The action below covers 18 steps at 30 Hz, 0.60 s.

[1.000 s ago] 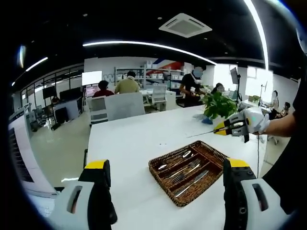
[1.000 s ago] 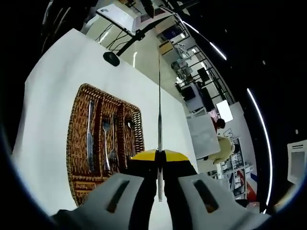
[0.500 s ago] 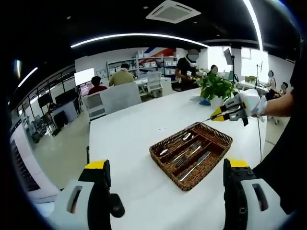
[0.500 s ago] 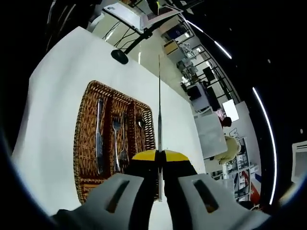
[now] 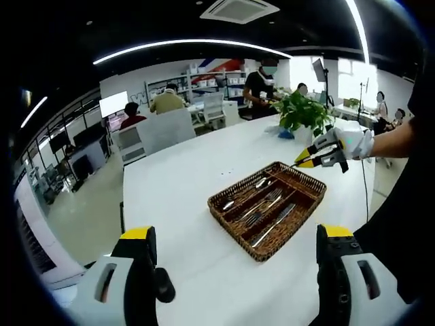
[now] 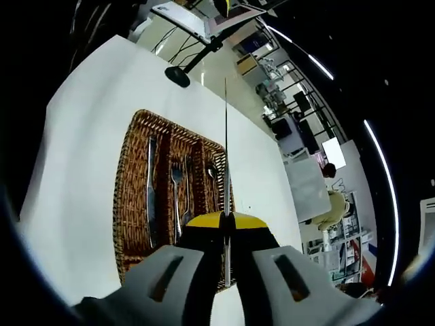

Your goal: Arrange the knives, forks, and spoons in their matching storage slots by inserting each utensil handle-first until every utensil is classified and aligned in the correct compartment

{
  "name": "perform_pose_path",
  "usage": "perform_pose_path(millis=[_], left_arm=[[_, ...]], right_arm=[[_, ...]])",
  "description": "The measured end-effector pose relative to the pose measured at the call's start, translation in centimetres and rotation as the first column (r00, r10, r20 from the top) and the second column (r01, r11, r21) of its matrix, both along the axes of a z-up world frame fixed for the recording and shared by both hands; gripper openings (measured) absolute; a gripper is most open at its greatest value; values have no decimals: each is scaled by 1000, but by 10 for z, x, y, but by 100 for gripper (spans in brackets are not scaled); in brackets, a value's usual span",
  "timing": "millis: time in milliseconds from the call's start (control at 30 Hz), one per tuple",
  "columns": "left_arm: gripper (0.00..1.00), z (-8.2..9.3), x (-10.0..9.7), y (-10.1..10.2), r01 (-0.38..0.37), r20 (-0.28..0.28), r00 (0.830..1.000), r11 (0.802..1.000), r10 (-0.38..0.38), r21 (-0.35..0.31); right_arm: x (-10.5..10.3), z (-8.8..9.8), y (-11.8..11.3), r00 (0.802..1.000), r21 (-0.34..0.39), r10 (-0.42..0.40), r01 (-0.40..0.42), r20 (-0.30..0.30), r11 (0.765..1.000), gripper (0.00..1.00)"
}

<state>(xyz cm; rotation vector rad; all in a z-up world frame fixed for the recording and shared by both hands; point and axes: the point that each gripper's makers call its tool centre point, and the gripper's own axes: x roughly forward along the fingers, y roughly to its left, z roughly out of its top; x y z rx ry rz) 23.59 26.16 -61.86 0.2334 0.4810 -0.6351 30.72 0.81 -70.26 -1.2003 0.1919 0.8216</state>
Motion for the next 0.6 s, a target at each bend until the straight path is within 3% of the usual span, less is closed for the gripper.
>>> perform_pose_path(millis=[367,600], left_arm=[[100,3,-1,2,-10,0,1000,1000,10,0],[100,5,-2,5,-21,5,1000,1000,21,6]], right_arm=[[-11,-58,-5,998,-49,-3,0,-65,999,1],[-16,-81,-7,993,-65,-4,-3,-116,998,1]])
